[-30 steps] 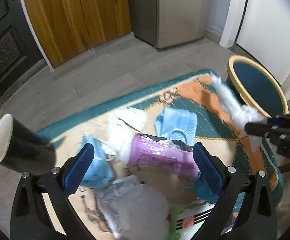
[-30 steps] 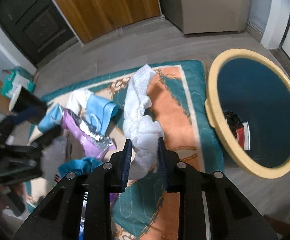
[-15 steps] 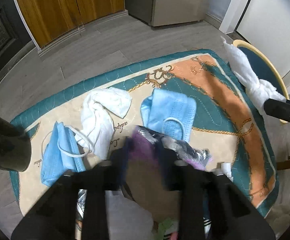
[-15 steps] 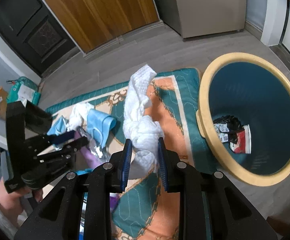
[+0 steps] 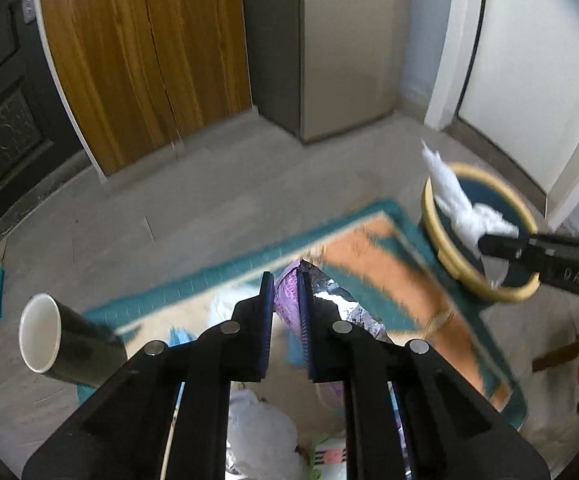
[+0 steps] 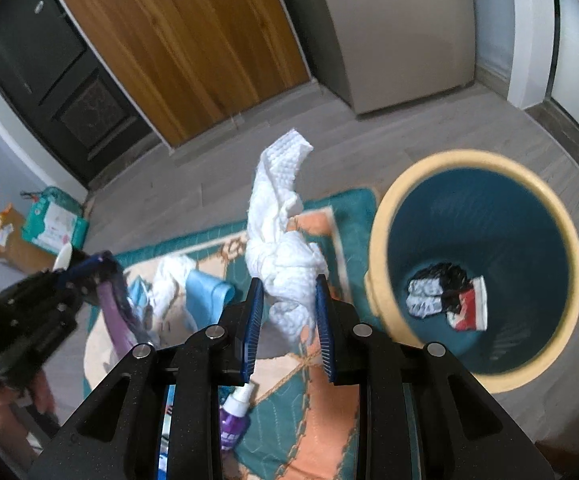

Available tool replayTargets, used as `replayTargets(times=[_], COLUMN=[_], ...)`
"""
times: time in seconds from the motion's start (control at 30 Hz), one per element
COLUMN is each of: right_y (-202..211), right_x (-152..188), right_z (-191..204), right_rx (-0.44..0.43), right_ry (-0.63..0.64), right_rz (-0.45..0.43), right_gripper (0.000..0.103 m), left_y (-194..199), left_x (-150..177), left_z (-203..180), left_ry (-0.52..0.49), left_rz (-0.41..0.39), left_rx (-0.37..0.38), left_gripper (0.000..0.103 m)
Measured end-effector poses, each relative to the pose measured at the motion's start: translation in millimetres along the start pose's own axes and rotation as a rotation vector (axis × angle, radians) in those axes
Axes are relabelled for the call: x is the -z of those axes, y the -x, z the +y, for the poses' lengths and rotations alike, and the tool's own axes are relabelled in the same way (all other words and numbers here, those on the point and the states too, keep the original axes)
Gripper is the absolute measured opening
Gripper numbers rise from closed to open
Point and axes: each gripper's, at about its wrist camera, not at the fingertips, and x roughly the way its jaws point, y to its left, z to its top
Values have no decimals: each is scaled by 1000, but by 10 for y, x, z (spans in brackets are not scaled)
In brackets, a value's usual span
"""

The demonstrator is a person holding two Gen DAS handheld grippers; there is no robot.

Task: Collect trash
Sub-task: 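Grasp the purple wrapper with the left tool while the right lifts the tissue, then move both tools over the bin and release the tissue and wrapper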

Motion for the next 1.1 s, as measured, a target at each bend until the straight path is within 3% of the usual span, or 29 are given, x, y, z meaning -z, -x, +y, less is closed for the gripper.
replayTargets(times=[0.2, 0.37, 0.57, 0.83, 1.1], right_y=[255, 513, 651, 207, 56], right_x=[-147, -296, -331, -117, -3], right_z=[-292, -614, -1273, -1779, -1944], right_rx=[26, 113, 185, 232, 222], right_ry=[-36, -15, -146, -255, -267], right_rz=[-48, -75, -99, 64, 135], right_gripper=[27, 27, 27, 27, 27], left_y=[29, -103, -329, -599, -949], left_x=[-210, -332, -443, -497, -442], left_z=[-224, -714, -1242, -1812, -2154], left_ry=[-7, -80, -129, -168, -200], left_rz=[-50, -62, -51, -53, -22], left_rx=[10, 49, 108, 171, 163], left_gripper=[12, 12, 12, 12, 13])
